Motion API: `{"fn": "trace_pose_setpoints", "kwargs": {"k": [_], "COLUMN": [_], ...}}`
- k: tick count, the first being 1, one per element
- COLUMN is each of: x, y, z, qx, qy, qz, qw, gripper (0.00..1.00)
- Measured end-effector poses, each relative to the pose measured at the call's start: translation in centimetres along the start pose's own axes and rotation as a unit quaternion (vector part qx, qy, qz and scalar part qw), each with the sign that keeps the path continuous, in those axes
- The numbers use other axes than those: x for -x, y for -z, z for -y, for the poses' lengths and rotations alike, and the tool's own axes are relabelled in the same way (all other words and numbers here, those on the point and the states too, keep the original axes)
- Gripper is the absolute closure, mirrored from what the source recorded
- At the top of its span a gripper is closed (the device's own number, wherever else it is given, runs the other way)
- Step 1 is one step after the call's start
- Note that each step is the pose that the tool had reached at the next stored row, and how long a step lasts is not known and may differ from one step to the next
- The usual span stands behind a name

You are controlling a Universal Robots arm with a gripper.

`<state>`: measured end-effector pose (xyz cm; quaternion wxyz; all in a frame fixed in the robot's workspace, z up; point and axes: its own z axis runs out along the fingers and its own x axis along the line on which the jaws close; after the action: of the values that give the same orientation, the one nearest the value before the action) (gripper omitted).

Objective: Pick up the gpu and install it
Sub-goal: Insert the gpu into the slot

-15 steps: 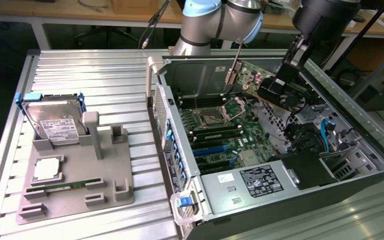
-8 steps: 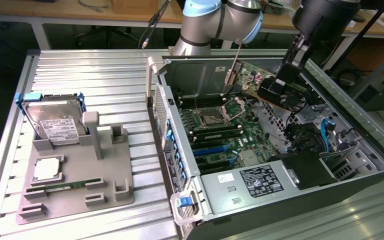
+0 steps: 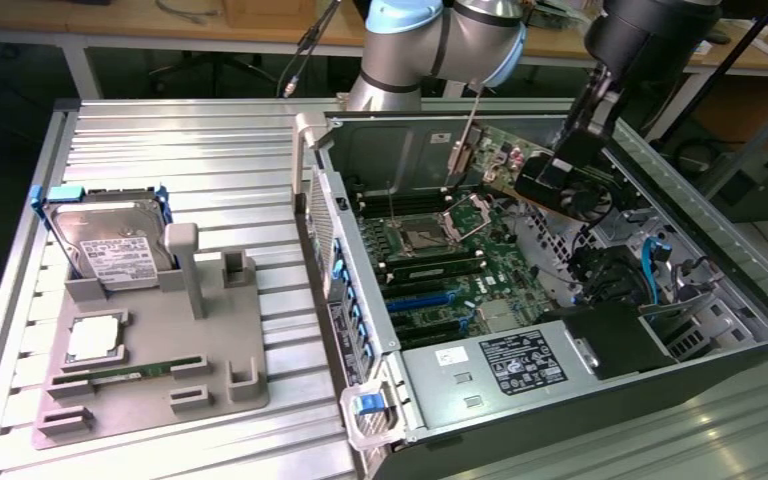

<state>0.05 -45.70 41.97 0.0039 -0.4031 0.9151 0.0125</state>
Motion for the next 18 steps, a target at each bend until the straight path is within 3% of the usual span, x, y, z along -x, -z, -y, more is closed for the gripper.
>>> {"fn": "trace_pose_setpoints", "kwargs": {"k": [12, 18], "x": [0.00, 0.00], "y": [0.00, 0.00], "z": [0.00, 0.00], "qx": [0.0005, 0.0005], "qy": [0.030, 0.031], "qz": [-0.0006, -0.0006], "qw": [0.9996, 0.9995], "gripper": [0.73, 0.73]}}
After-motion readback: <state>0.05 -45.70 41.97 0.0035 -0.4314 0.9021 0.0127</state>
